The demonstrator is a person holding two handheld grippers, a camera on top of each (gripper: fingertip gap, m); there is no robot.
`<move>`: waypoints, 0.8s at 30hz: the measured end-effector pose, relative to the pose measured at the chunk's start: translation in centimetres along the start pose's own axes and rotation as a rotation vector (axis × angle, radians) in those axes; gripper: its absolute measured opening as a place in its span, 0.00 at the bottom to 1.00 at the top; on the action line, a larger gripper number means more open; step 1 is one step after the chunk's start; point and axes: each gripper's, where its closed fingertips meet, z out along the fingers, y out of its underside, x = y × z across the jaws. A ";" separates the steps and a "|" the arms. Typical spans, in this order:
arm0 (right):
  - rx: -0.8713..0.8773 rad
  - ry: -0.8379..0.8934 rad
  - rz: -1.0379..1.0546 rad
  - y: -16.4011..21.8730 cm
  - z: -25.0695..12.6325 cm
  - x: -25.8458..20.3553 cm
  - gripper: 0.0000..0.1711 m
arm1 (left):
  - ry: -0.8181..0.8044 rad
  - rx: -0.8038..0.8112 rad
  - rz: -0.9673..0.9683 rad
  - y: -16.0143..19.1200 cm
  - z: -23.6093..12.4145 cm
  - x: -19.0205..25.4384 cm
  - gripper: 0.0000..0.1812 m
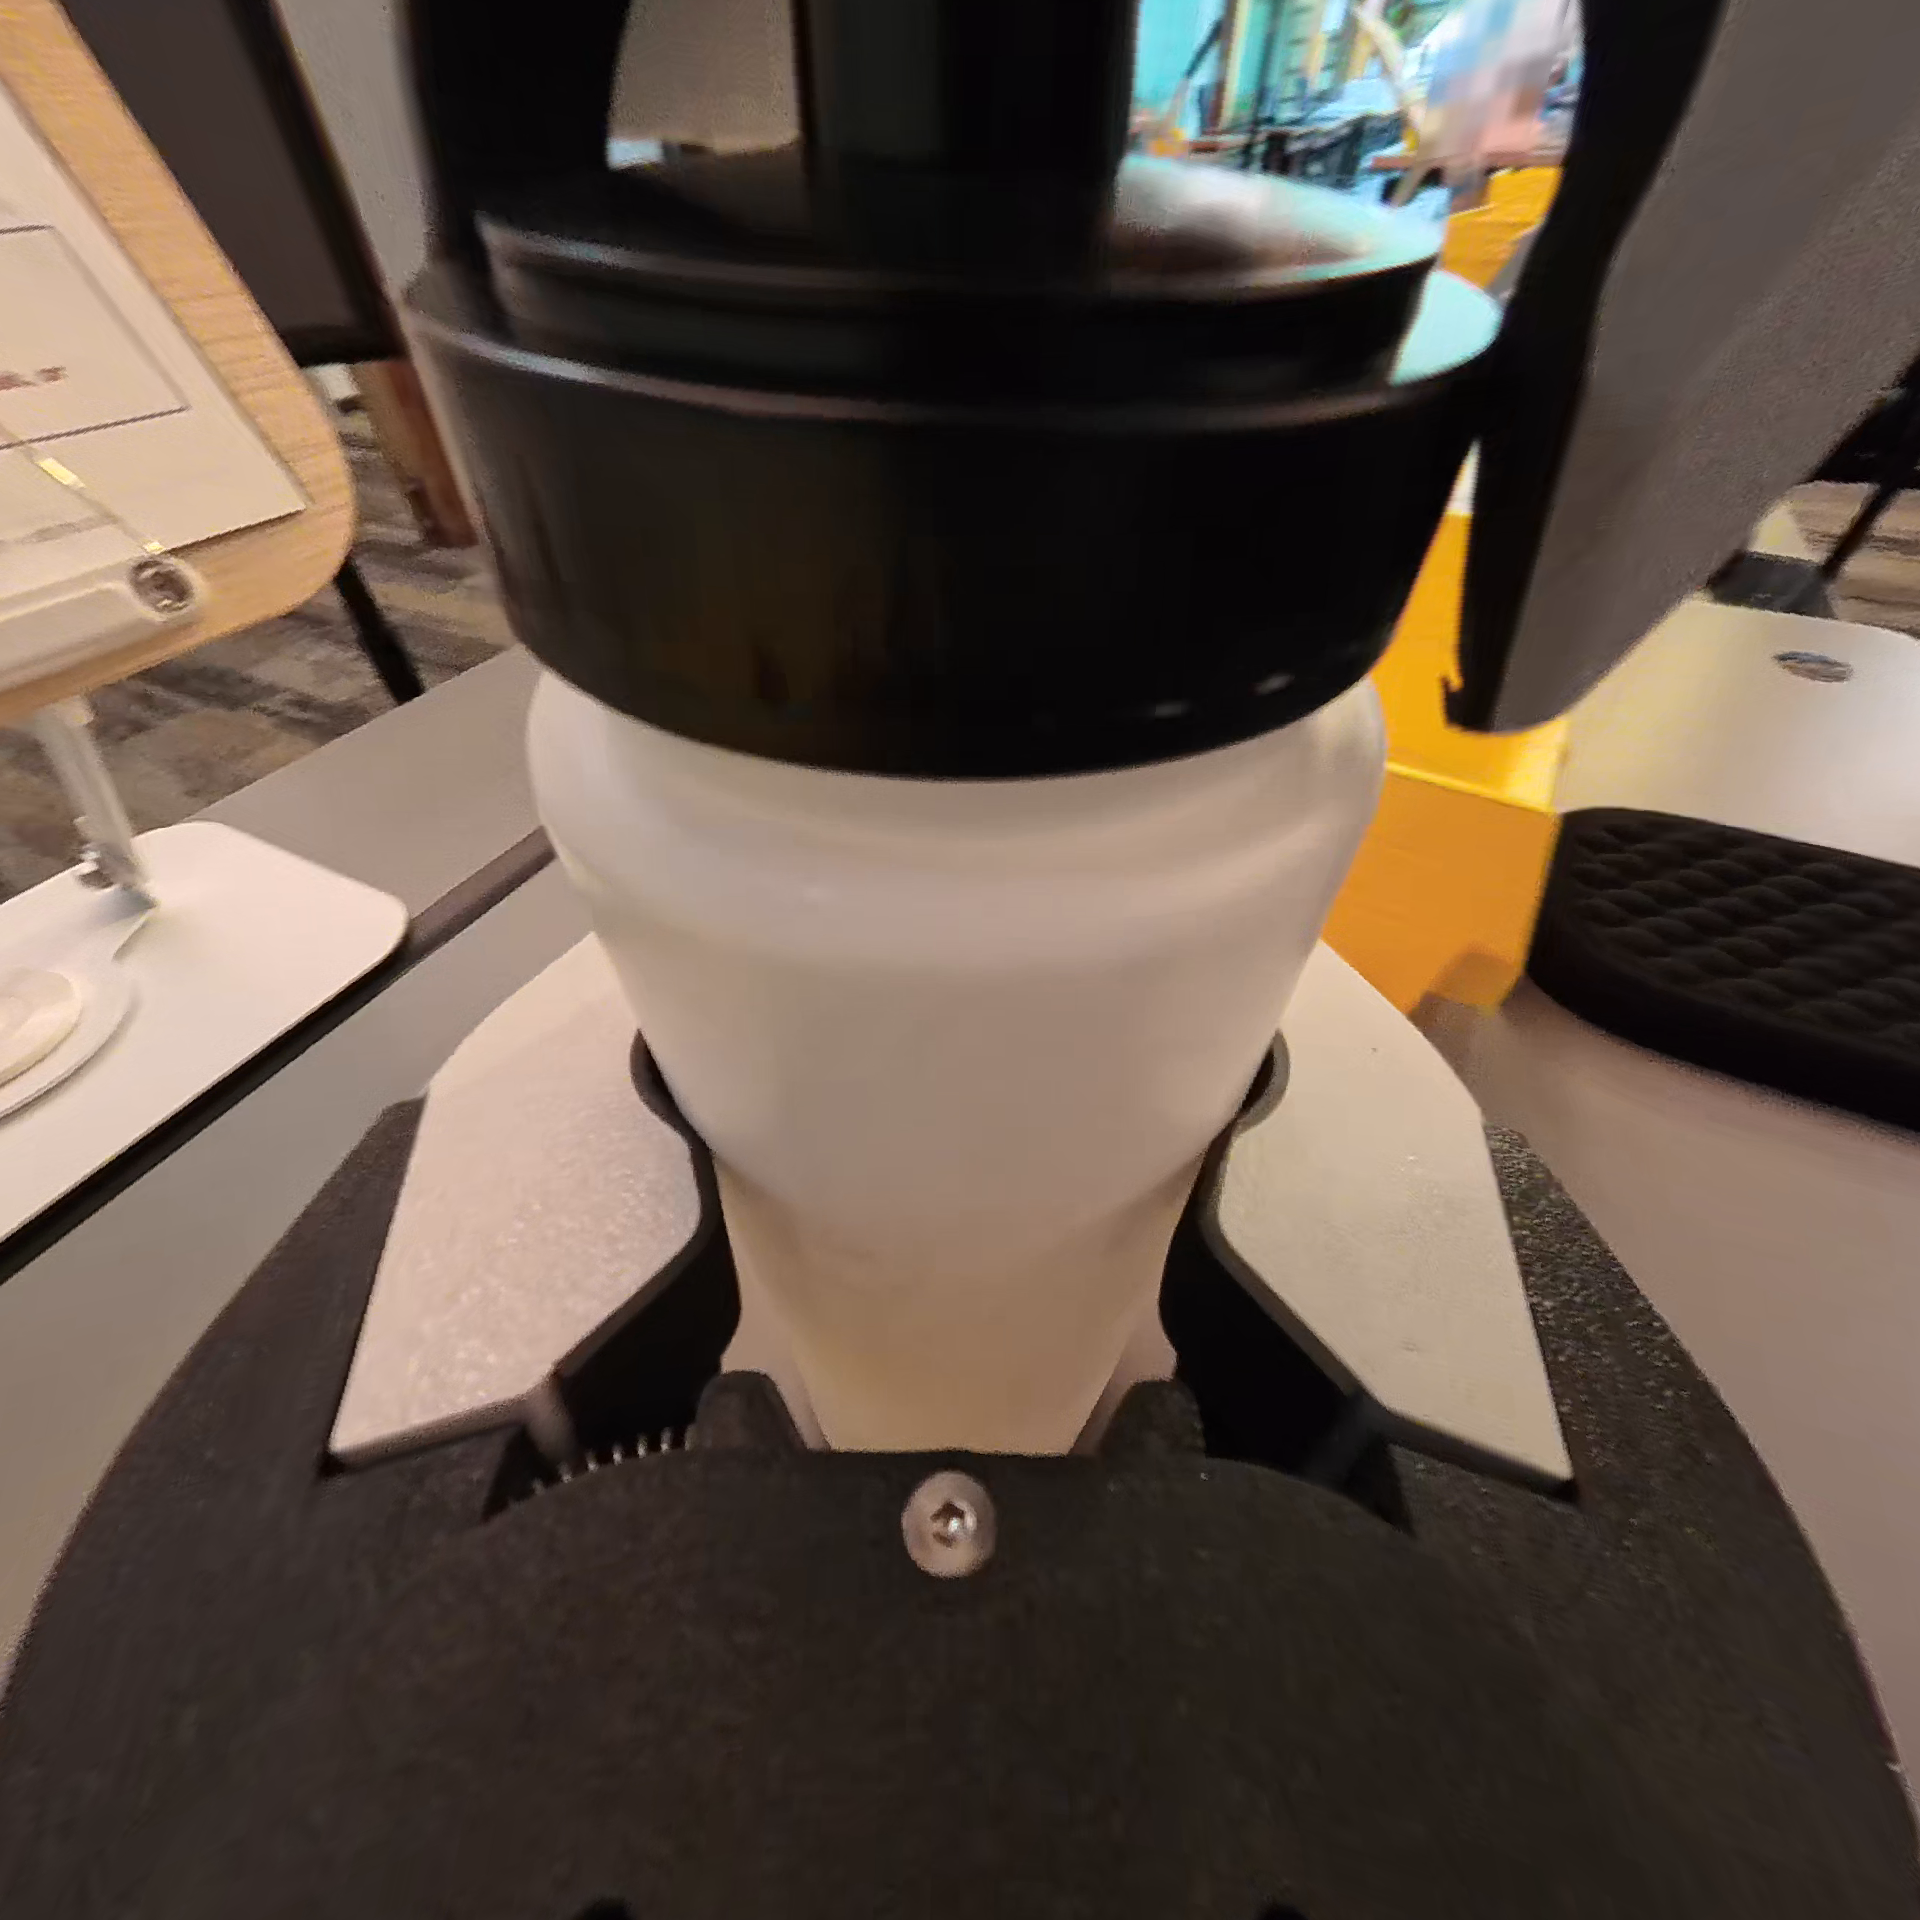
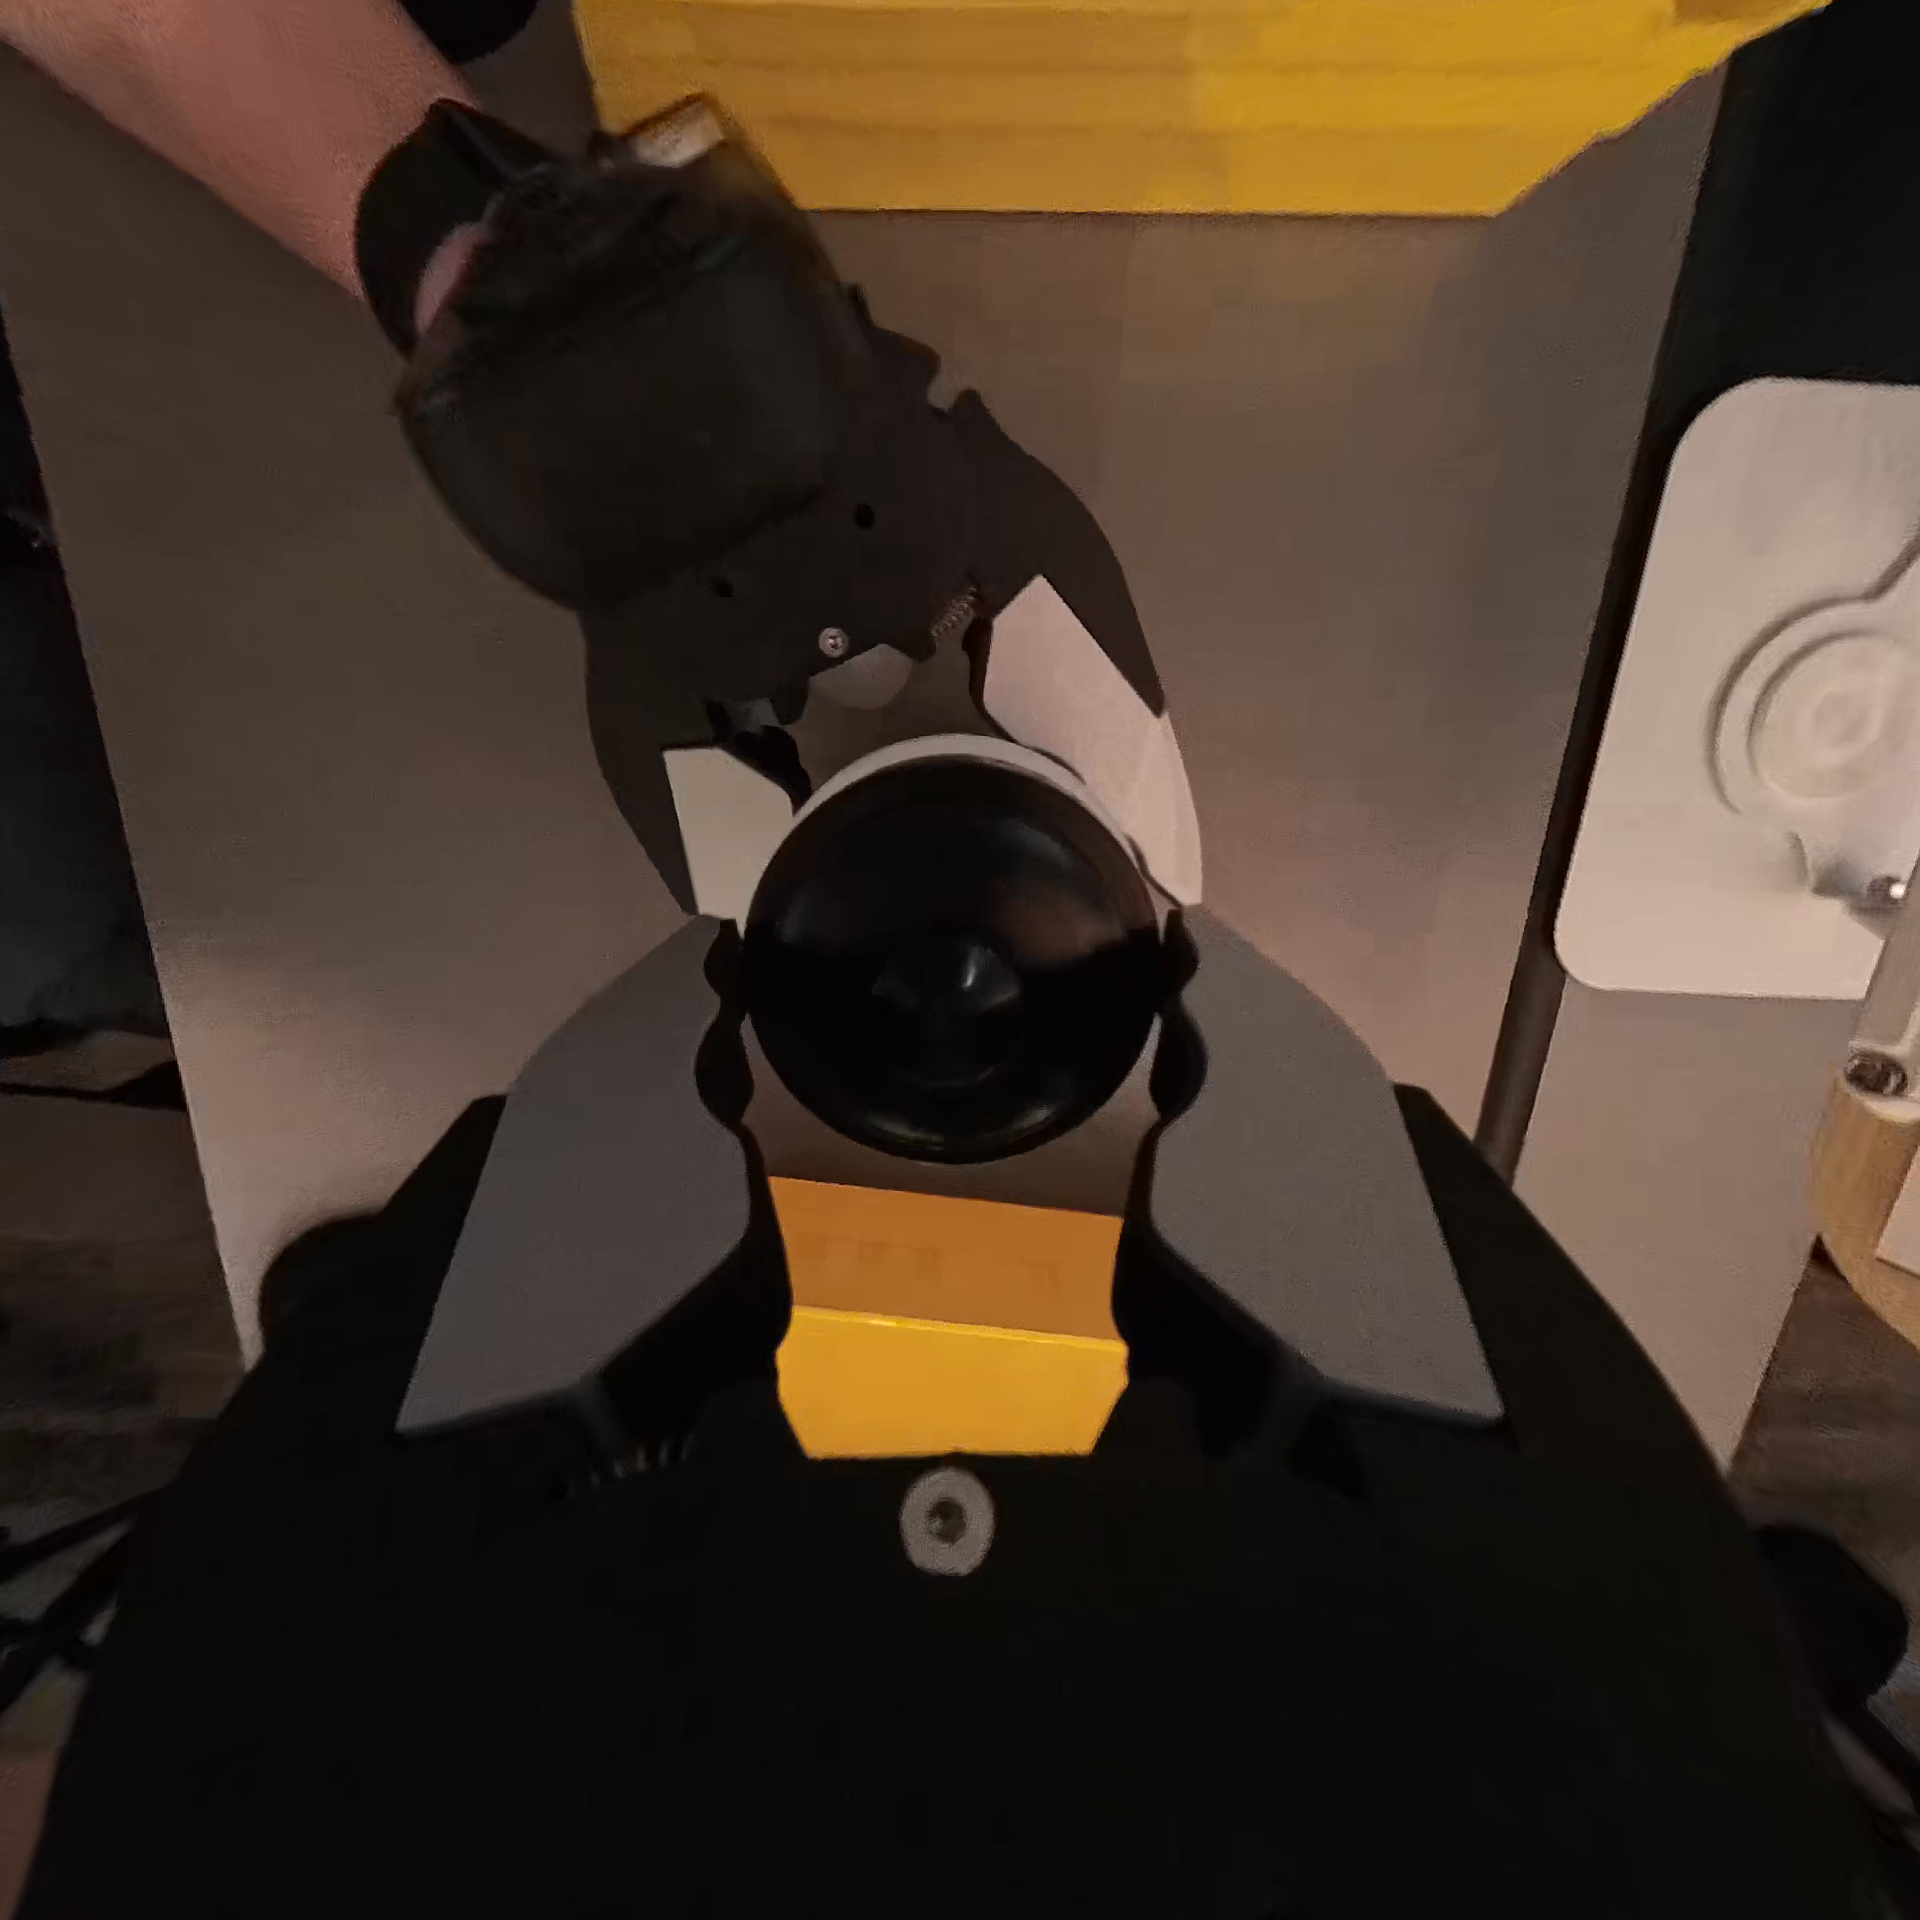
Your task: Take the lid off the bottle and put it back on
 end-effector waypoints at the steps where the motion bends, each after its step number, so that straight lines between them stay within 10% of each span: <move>1: 0.022 -0.023 -0.038 0.1 -0.2 -0.4 0.45 | 0.044 0.007 0.003 -0.1 0.1 0.7 0.57; 16: 0.037 0.186 0.597 -0.2 0.7 1.5 0.48 | -0.169 -0.018 -0.035 0.6 -0.2 -1.9 0.57; 24: -0.170 0.092 0.232 0.9 1.1 0.4 0.46 | -0.121 -0.029 0.026 0.5 0.0 -1.1 0.57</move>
